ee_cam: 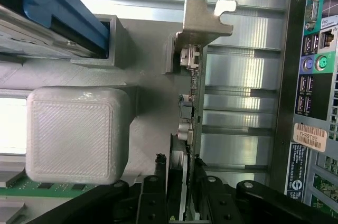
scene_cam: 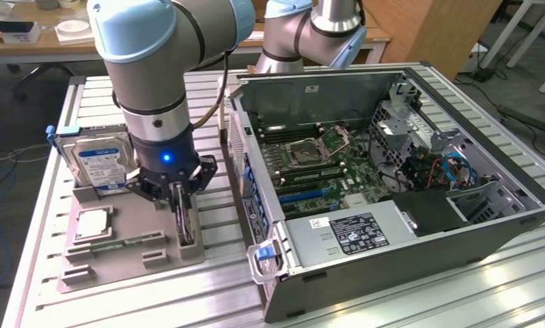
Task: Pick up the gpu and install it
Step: 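Pick up the gpu and move the gpu toward the slot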
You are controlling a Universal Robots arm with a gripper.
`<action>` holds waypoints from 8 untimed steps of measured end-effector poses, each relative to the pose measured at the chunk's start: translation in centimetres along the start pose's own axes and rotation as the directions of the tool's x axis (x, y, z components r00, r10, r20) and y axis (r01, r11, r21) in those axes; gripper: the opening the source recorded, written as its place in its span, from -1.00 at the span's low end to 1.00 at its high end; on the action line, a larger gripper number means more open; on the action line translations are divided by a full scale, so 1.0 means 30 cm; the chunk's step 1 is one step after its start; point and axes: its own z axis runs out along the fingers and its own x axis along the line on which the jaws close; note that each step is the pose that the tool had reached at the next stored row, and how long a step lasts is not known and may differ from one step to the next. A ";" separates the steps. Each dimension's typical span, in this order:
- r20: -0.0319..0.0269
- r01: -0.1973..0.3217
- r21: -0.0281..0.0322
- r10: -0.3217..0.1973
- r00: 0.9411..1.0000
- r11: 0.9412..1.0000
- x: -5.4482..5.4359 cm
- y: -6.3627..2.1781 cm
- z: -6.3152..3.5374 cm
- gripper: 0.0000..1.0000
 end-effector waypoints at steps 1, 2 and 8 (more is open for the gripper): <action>0.000 0.000 0.000 0.000 1.000 1.000 0.000 0.000 0.000 -0.40; 0.000 0.000 0.000 0.000 1.000 1.000 0.000 0.000 0.000 -0.40; 0.000 0.000 0.000 0.000 1.000 1.000 0.000 0.000 0.000 -0.40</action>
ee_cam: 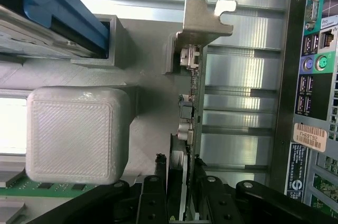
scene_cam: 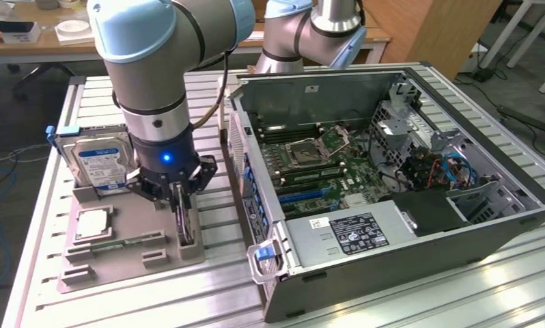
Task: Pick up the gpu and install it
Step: 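Pick up the gpu and move the gpu toward the slot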
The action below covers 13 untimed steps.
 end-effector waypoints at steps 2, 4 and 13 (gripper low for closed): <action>0.000 0.000 0.000 0.000 1.000 1.000 0.000 0.000 0.000 -0.40; 0.000 0.000 0.000 0.000 1.000 1.000 0.000 0.000 0.000 -0.40; 0.000 0.000 0.000 0.000 1.000 1.000 0.000 0.000 0.000 -0.47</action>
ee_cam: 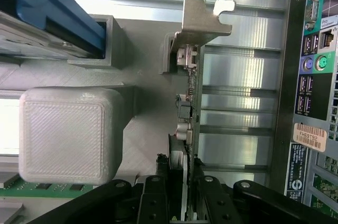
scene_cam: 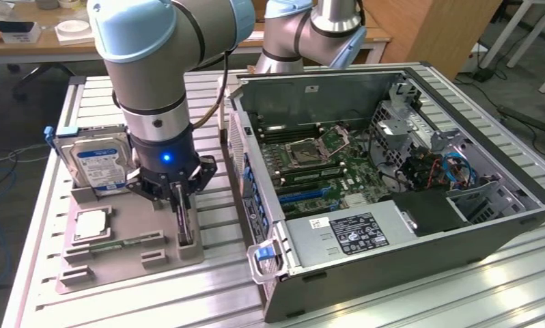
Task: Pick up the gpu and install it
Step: 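Pick up the gpu and move the gpu toward the slot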
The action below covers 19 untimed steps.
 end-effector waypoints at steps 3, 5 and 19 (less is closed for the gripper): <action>0.000 0.000 0.000 0.000 1.000 1.000 0.000 0.000 0.000 -0.47; 0.000 0.000 0.000 0.000 1.000 1.000 0.000 0.000 0.000 -0.47; 0.000 0.000 0.000 0.000 1.000 1.000 -0.005 -0.001 -0.138 -0.47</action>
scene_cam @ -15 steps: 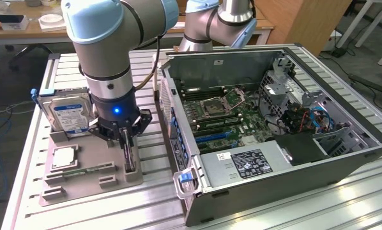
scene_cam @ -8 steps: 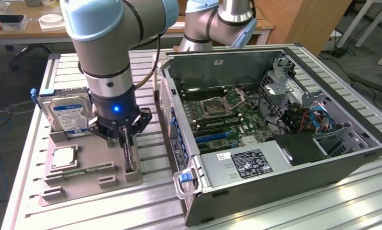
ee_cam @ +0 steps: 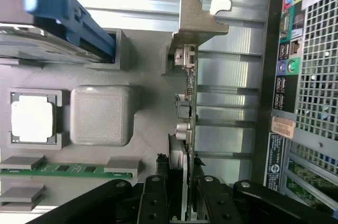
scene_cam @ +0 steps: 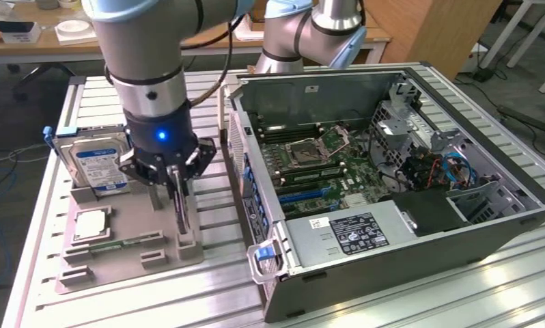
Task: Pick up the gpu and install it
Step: 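Pick up the gpu and move the gpu toward the slot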
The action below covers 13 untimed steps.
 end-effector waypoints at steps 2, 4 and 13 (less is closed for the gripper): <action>0.000 0.000 -0.001 0.000 1.000 1.000 -0.001 0.000 -0.029 -0.47; 0.000 0.000 -0.001 0.000 1.000 1.000 -0.002 0.000 -0.059 -0.47; 0.000 0.000 -0.001 0.000 1.000 1.000 -0.007 -0.001 -0.195 -0.47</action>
